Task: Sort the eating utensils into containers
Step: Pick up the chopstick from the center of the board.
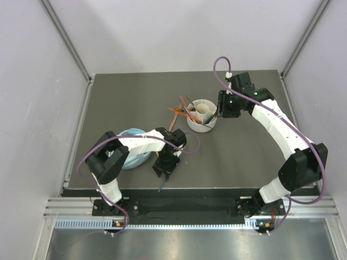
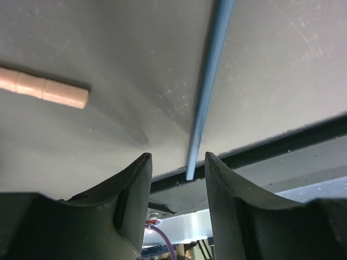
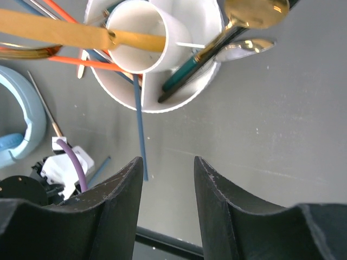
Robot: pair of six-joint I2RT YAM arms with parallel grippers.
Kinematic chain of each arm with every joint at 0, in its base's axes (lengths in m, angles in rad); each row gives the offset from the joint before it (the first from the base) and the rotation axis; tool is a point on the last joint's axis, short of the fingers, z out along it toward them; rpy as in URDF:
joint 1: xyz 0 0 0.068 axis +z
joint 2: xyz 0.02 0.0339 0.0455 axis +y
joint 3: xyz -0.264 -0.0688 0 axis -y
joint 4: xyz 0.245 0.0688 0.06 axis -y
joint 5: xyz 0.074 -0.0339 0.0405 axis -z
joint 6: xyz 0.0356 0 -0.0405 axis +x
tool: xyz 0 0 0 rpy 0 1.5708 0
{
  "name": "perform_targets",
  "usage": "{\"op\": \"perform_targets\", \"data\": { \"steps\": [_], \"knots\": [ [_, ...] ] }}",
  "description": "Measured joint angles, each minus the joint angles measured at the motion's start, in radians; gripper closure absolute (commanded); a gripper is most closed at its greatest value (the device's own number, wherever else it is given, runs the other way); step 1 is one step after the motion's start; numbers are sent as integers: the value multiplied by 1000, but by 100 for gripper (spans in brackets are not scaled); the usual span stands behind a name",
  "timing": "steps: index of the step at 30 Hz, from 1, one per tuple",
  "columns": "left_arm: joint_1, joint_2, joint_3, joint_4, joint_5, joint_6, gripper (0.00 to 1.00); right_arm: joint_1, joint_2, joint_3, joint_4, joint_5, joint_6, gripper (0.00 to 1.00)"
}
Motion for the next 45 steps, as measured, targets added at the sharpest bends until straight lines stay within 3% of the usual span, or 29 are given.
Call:
{"op": "perform_targets", "data": {
  "steps": [22,25,28,29,31,45],
  "knots": [
    [-40,96,99,30,-65,9,54,-29,-8,-25,1,-34,-11,57],
    [-44,108,112,26,-74,10,58,-32,-8,-36,-1,-38,-15,57],
    [-44,118,118,18,-79,10,78,-36,-8,-41,-2,-41,-18,57],
    [-43,120,120,17,-76,12,91,-37,-9,-41,-2,-42,-18,57],
    [-44,122,121,19,-57,9,100,-42,-11,-41,-2,-45,-23,57],
    [-43,133,185,18,-10,58,100,-67,-18,-42,0,-56,-35,57]
  ]
}}
